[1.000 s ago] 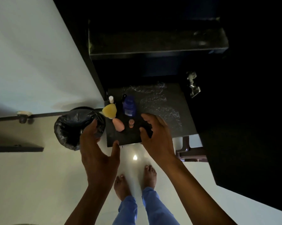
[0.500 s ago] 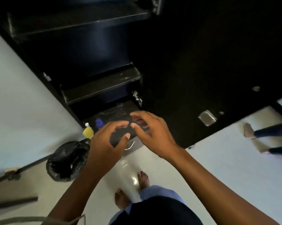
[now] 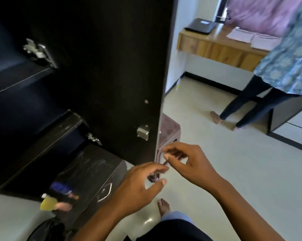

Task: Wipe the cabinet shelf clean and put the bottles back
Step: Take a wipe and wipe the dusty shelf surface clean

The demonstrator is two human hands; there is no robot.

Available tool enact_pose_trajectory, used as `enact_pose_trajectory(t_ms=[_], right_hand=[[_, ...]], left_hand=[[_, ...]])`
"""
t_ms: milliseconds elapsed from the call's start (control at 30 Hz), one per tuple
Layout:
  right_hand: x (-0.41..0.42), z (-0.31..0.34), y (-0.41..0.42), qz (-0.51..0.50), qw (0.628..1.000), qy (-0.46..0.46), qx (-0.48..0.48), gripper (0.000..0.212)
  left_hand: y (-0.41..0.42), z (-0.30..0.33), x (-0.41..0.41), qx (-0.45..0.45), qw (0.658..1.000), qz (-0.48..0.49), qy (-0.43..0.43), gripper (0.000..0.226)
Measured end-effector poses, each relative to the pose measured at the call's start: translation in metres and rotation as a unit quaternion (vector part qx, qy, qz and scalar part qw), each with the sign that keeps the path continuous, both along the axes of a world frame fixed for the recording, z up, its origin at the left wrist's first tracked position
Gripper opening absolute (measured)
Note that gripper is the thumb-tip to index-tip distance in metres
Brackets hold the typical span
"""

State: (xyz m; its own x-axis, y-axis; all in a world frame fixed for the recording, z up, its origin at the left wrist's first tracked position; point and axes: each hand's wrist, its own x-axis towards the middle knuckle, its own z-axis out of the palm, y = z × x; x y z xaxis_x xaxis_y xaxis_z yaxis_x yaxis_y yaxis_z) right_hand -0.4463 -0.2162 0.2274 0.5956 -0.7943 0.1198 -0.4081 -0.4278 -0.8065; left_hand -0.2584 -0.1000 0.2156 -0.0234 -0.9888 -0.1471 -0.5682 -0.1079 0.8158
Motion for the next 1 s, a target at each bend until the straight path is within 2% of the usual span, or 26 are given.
enact_pose_trajectory(t_ms=[200,433,567,667,1000], right_hand=[[-0.038,-0.021,-0.053,-0.078,0.996,0.035,0.019,0.014],[-0.039,-0.065,-0.164,-0.054,0.992,0.098,0.058,0.017],[-0.016,-0.103,-0.236,-0.004,0.991,0.125,0.052,0.023],[0.011,-0.139,-0.283,0.029,0.988,0.141,0.049,0.025],[0.123,-0.293,-0.398,0.075,0.984,0.145,0.079,0.031]], left_hand=[[-0.064,-0.022,-0.055,0.028,0.999,-0.02,-0.005,0.049],[-0.164,-0.065,-0.09,0.026,0.997,0.058,-0.047,0.057],[-0.219,-0.105,-0.096,0.038,0.987,0.147,-0.06,0.065],[-0.251,-0.137,-0.093,0.084,0.97,0.219,-0.063,0.074],[-0.335,-0.263,-0.046,0.163,0.925,0.338,-0.063,0.088]])
